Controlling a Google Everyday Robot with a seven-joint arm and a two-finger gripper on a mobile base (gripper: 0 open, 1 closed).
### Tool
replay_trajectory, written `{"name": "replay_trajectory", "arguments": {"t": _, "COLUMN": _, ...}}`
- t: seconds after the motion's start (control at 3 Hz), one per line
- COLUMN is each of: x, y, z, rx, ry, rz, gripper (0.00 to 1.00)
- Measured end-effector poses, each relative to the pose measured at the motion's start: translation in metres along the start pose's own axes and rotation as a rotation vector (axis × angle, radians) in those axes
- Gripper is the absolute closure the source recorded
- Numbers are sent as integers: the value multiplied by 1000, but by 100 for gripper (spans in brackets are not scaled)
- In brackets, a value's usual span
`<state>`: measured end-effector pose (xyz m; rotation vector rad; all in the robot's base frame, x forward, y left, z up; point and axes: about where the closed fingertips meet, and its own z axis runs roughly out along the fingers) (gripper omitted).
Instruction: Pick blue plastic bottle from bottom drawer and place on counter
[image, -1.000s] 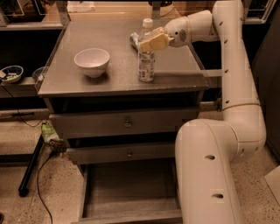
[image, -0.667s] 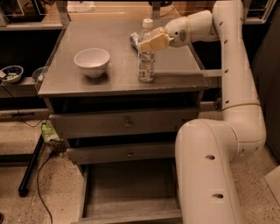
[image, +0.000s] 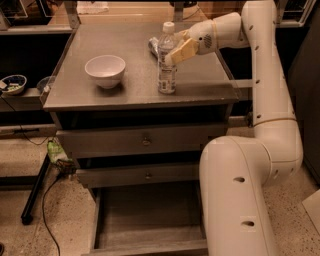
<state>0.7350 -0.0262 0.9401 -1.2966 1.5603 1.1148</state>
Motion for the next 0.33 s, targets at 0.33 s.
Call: {"name": "replay_trajectory", "arguments": {"t": 0.33, "x": 0, "y": 0, "z": 0, "rx": 0, "ry": 0, "rz": 0, "gripper": 0}}
